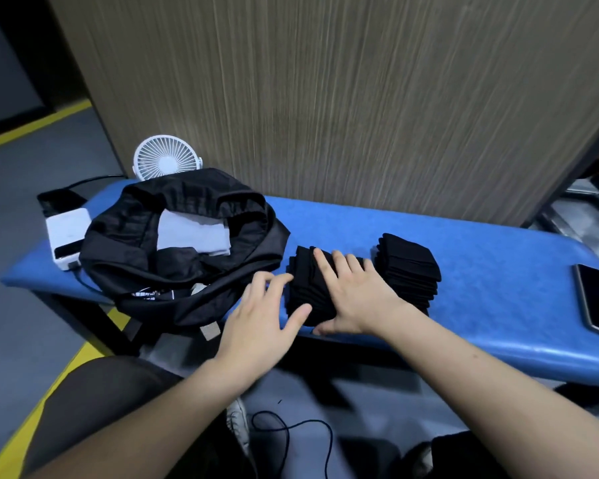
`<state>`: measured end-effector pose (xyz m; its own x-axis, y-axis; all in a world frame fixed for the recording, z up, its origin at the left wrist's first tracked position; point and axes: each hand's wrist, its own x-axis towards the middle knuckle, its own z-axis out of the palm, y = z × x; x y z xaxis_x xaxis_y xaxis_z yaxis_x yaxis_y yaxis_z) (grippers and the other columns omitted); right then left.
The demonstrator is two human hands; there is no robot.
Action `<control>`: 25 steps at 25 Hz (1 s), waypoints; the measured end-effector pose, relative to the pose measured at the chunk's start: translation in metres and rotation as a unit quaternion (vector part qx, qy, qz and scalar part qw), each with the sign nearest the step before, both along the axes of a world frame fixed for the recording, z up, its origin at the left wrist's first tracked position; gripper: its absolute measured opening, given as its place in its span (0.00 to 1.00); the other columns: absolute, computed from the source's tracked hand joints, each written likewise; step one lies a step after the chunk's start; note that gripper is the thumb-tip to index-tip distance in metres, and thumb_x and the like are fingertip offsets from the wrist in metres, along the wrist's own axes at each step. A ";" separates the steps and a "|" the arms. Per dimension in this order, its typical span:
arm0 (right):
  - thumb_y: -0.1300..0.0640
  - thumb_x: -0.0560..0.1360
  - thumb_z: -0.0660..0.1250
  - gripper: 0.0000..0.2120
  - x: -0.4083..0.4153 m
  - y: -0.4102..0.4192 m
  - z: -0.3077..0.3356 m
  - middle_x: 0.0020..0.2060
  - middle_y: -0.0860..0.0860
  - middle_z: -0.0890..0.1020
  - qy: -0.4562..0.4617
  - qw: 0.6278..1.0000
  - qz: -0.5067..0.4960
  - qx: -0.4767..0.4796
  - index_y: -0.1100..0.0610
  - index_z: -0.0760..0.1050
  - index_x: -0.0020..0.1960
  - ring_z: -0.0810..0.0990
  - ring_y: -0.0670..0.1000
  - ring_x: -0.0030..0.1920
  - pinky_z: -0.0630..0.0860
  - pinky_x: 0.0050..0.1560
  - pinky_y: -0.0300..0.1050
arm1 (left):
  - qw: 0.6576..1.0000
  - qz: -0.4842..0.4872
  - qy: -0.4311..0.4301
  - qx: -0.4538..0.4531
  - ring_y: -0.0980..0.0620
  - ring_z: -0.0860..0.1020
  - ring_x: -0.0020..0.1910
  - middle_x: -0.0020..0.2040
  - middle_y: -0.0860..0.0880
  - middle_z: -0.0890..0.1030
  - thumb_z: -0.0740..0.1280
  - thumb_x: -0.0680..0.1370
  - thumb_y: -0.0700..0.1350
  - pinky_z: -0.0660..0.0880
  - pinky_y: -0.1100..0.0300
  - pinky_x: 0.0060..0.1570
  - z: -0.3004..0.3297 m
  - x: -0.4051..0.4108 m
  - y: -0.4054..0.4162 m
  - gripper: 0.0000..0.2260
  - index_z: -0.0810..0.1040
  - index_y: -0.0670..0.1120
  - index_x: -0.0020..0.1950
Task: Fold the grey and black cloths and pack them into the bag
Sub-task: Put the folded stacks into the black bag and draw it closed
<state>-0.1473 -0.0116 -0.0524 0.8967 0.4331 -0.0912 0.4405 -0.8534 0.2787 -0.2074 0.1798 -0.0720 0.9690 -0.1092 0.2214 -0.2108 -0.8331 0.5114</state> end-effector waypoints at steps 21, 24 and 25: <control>0.23 0.65 0.66 0.57 -0.047 -0.015 0.045 0.65 0.54 0.68 0.284 0.929 -0.110 0.211 0.36 0.31 0.77 0.67 0.57 0.70 0.65 0.71 0.53 | 0.934 0.064 0.152 -0.317 0.49 0.79 0.60 0.68 0.52 0.76 0.68 0.77 0.57 0.77 0.51 0.57 0.008 -0.017 -0.010 0.41 0.38 0.72 0.75; 0.27 0.68 0.67 0.50 -0.047 -0.023 0.037 0.58 0.50 0.70 0.275 0.916 -0.102 0.273 0.30 0.36 0.76 0.73 0.53 0.62 0.69 0.67 0.48 | 0.951 0.041 0.106 -0.289 0.55 0.75 0.36 0.40 0.54 0.77 0.63 0.81 0.54 0.72 0.57 0.40 0.017 -0.024 -0.009 0.36 0.40 0.76 0.74; 0.28 0.69 0.68 0.48 -0.047 -0.022 0.035 0.57 0.50 0.70 0.266 0.914 -0.098 0.291 0.29 0.38 0.76 0.74 0.52 0.61 0.69 0.67 0.47 | 0.954 0.035 0.101 -0.281 0.54 0.75 0.34 0.39 0.55 0.76 0.62 0.82 0.53 0.73 0.57 0.39 0.017 -0.024 -0.008 0.34 0.41 0.76 0.74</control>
<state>-0.1939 -0.0335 -0.0174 0.8583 0.3821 -0.3426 0.2034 -0.8661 -0.4566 -0.2311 0.1715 -0.0550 0.9987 0.0379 0.0339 -0.0147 -0.4243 0.9054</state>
